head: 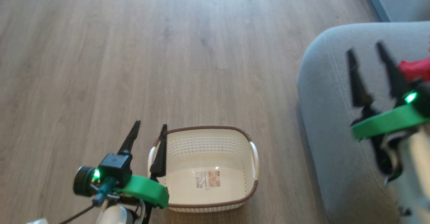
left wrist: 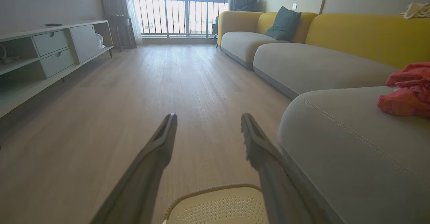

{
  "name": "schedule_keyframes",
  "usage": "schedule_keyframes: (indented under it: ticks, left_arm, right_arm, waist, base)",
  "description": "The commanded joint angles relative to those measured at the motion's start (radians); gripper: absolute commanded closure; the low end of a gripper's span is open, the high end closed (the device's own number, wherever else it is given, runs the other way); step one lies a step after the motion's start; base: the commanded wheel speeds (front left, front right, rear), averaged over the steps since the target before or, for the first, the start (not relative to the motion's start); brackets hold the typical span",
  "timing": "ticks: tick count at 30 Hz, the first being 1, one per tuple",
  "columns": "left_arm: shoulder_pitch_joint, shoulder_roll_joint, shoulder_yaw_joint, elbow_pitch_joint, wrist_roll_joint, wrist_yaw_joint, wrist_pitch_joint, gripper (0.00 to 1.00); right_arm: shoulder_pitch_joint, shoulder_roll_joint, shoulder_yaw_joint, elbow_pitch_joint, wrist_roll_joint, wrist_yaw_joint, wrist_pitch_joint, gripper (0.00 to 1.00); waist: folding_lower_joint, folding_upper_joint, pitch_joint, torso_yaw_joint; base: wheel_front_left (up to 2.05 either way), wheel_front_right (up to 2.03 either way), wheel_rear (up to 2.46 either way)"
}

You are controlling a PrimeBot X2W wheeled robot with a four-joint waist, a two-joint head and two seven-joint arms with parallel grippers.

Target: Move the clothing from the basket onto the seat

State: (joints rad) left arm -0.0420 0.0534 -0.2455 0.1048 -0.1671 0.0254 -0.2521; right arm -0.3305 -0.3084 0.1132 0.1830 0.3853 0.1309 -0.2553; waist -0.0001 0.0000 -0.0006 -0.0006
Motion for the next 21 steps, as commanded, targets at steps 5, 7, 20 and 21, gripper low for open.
schedule_keyframes:
  ticks: [5,7,20,21]
  left_arm:
    - [0.010,-0.003,0.081,-0.050,0.024,0.094,-0.010,0.00]
    - [0.024,-0.003,0.085,-0.047,0.032,0.107,-0.010,0.00]
    - [0.073,-0.003,0.087,0.045,-0.020,0.096,-0.010,0.00]
    - [0.075,-0.003,0.088,0.048,-0.021,0.094,-0.010,0.00]
  right_arm:
    - [0.074,0.048,0.091,-0.005,-0.056,0.000,-0.006,0.00]
    - [0.102,0.076,0.095,0.007,-0.074,0.000,-0.006,0.00]
    - [0.259,0.243,-0.098,0.012,-0.274,0.000,-0.006,0.00]
    - [0.266,0.246,-0.103,0.016,-0.274,0.000,-0.006,0.00]
  waist:
    - [0.0001,0.0000,-0.011,0.059]
    - [0.0001,0.0000,-0.014,0.070]
    - [0.0001,0.0000,-0.027,0.084]
    - [0.0001,0.0000,-0.028,0.083]
  base:
    - [0.00,0.00,0.00]
    - [0.00,0.00,0.00]
    - [0.00,0.00,0.00]
    - [0.00,0.00,0.00]
